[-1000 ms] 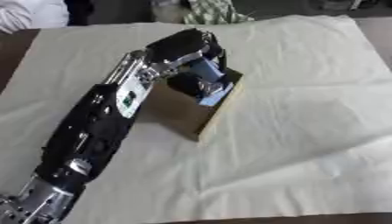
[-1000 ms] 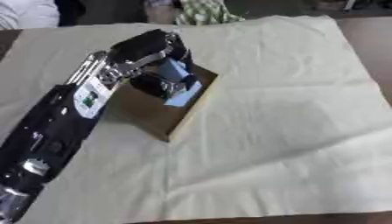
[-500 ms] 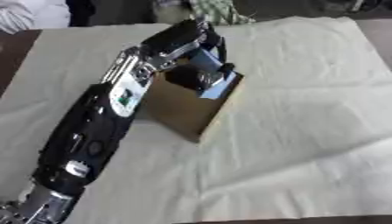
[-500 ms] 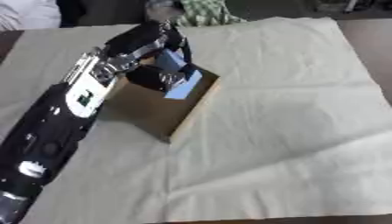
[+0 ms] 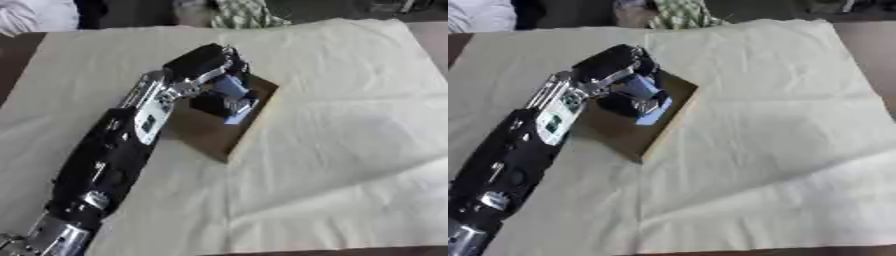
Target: Pick up objects on the table and place them in the box.
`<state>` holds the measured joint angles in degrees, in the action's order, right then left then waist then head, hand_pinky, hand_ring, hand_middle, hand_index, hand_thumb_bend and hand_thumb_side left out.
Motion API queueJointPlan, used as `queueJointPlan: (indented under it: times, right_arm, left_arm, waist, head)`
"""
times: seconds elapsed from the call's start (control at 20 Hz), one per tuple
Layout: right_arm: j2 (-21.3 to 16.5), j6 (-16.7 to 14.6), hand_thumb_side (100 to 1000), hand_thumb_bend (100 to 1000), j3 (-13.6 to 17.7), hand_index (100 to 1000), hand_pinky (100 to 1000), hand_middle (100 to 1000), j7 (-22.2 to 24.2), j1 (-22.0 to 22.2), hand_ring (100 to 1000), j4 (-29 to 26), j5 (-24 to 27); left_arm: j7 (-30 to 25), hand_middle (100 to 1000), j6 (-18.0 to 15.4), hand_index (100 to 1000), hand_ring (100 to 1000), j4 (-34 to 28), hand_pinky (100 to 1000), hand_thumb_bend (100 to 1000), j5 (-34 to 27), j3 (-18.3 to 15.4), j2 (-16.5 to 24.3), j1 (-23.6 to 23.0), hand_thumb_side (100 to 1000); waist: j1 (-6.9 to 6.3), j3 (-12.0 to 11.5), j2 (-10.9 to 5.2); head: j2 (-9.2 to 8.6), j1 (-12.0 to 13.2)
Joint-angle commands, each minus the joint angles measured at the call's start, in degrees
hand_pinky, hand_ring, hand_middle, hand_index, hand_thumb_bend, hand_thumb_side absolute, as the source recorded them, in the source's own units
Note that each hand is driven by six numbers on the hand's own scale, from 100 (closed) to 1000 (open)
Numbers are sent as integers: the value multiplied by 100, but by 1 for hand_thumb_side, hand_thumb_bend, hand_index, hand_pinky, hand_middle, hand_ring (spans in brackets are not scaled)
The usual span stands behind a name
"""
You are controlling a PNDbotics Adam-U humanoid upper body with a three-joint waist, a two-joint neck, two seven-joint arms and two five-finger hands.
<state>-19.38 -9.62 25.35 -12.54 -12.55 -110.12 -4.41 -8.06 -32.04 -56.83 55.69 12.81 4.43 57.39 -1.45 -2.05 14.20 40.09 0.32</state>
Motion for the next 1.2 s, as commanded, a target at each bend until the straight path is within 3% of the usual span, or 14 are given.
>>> queueJointPlan:
  times: [0.05, 0.2, 0.3, 0.45, 0.6, 0.7, 1.1, 1.2]
  right_arm:
    - [-79, -15, 548, 100, 12, 791, 678, 562, 25, -32, 724, -33, 32]
    - [-75, -17, 548, 100, 16, 791, 678, 562, 29, -26, 724, -28, 36]
    - [-73, -16, 548, 100, 20, 791, 678, 562, 32, -22, 725, -24, 38]
    - [-73, -18, 548, 100, 25, 791, 678, 562, 36, -18, 725, -23, 39]
    - [-76, -18, 548, 100, 30, 792, 679, 562, 37, -11, 725, -21, 40]
    - [-77, -20, 548, 100, 32, 792, 679, 562, 38, -9, 725, -20, 41]
    - [-69, -19, 548, 100, 35, 792, 679, 562, 45, -1, 726, -15, 46]
    - [-66, -20, 548, 100, 29, 792, 679, 561, 54, 0, 726, -15, 50]
  left_arm:
    - [94, 235, -39, 555, 263, -9, 397, 100, 68, -68, -3, 77, 299]
    - [128, 284, -19, 583, 311, -18, 430, 100, 122, -81, 6, 65, 289]
    - [150, 418, 6, 633, 450, -53, 509, 100, 195, -84, 25, 66, 271]
    - [156, 656, 55, 786, 692, -120, 706, 100, 389, -87, 60, 65, 252]
    - [111, 763, 134, 845, 849, -207, 860, 100, 738, -81, 104, 68, 268]
    - [112, 777, 160, 851, 882, -285, 892, 100, 970, -71, 119, 68, 296]
    - [219, 860, 269, 886, 980, -433, 948, 100, 1390, -91, 93, 59, 599]
    - [194, 883, 249, 898, 1000, -430, 962, 100, 1401, -87, 81, 52, 739]
  waist:
    - [32, 2, -80]
    - [33, 3, -77]
    - [31, 1, -77]
    - [30, 0, -78]
    - [29, 1, -82]
    - [29, -1, -85]
    - [39, -9, -97]
    - [39, -13, -100]
  head:
    - [-78, -12]
    - [-79, -18]
    - [-80, -19]
    - [-77, -24]
    - [-69, -27]
    - [-68, -33]
    - [-73, -41]
    - [-73, -36]
